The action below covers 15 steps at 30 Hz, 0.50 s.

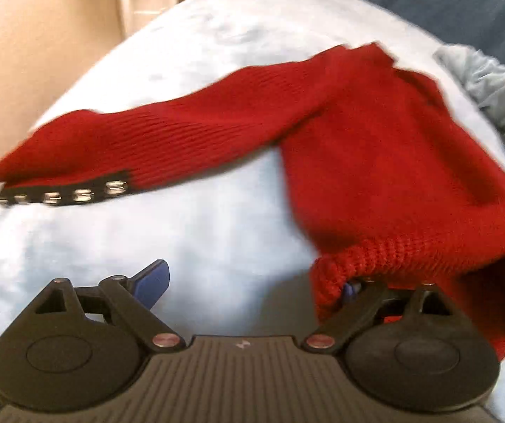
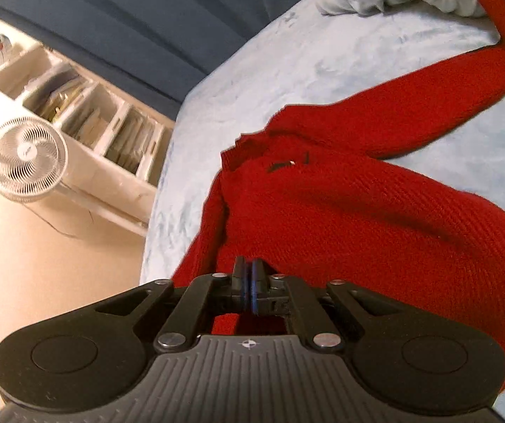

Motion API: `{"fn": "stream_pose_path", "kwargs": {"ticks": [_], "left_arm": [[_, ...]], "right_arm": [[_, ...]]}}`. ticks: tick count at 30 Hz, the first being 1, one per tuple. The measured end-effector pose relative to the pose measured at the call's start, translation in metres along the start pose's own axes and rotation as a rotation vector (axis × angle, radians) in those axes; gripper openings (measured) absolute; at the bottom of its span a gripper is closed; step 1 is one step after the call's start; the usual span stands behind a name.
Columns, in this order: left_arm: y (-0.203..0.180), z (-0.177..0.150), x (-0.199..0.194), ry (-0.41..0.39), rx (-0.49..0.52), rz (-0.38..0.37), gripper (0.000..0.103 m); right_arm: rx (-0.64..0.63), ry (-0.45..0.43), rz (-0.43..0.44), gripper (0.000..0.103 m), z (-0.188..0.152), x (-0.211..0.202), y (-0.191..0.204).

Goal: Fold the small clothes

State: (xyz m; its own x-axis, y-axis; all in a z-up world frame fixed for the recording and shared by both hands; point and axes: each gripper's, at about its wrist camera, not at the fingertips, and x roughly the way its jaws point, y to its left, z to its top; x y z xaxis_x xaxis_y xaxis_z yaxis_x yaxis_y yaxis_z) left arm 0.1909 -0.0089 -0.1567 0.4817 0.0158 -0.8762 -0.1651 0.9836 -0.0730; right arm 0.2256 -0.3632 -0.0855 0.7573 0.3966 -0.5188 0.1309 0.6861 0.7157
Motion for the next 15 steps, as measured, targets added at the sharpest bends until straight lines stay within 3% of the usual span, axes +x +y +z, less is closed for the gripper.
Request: {"fn": "stream_pose_path", "kwargs": {"ticks": [4, 7, 9, 13, 15], "left_arm": [[0.008, -0.012, 0.006, 0.071, -0.001, -0.022, 0.094], [0.007, -0.024, 0.014, 0.144, -0.015, -0.075, 0.094], [0.002, -0.026, 0.017, 0.151, -0.012, -0.108, 0.094], [-0.014, -0.023, 0.023, 0.141, 0.008, -0.121, 0.094], [-0.012, -0.015, 0.021, 0.112, -0.034, -0.12, 0.094]], "right_arm": [[-0.007, -0.025, -0.003, 0.0, 0.004, -0.009, 0.0], [-0.058, -0.034, -0.094, 0.003, -0.001, -0.021, -0.008], [-0.1, -0.073, -0.207, 0.004, -0.01, -0.041, -0.025], [-0.233, -0.113, -0.515, 0.041, -0.04, -0.08, -0.069], [-0.33, -0.049, -0.625, 0.047, -0.06, -0.084, -0.087]]}}
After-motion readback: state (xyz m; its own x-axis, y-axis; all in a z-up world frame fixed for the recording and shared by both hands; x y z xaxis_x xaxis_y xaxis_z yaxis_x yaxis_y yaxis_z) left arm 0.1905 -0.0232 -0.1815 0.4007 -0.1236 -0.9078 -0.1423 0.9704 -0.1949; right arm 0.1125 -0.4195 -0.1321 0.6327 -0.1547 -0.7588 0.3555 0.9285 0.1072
